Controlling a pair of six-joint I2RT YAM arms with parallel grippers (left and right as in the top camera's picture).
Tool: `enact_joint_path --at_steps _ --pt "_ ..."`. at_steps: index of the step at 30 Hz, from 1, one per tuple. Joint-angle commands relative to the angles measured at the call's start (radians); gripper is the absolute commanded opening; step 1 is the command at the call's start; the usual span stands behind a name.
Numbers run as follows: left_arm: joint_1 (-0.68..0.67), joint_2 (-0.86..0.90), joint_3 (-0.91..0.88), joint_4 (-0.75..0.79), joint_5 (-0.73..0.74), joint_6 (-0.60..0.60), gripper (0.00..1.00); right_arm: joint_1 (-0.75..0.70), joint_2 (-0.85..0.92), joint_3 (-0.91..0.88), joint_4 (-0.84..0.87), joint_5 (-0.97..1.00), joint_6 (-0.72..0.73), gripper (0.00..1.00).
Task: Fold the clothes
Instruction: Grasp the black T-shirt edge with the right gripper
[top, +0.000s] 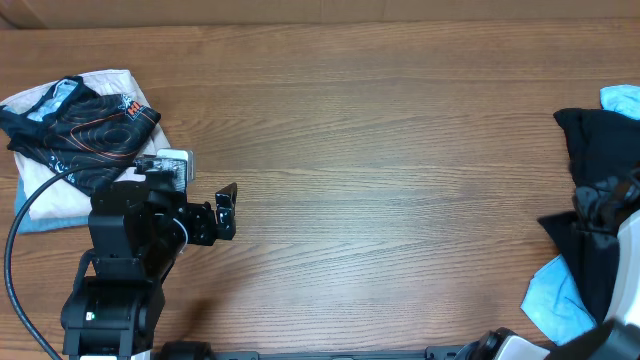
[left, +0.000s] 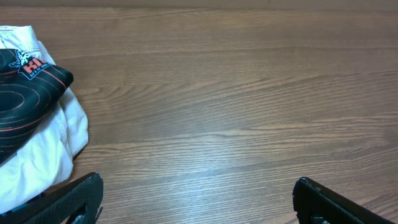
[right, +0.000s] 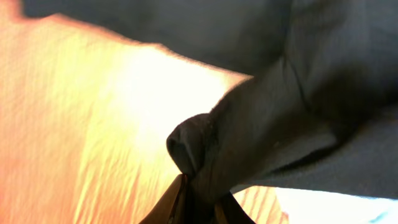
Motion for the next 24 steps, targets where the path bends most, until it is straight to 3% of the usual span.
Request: enact_joint_path --at_steps 1,7,18,24 --pt "-0.008 -0.002 0.026 0.008 0.012 -0.007 1.00 0.077 -0.096 0.066 -0.010 -0.052 -0.111 0.15" --pt "-0.008 -0.002 0.026 0.008 0.028 -0.007 1.00 0.259 -0.177 0.184 -0.074 -0.051 -0.201 0.24" --pt "-0.008 -0.002 0.026 0.008 0.027 -0.006 1.00 0.695 -0.115 0.219 -0.065 -0.006 -0.192 0.27" --pt "-0.008 -0.002 0.026 0.006 0.027 -0.006 1.00 0.713 -0.036 0.218 -0.141 0.226 -0.031 0.38"
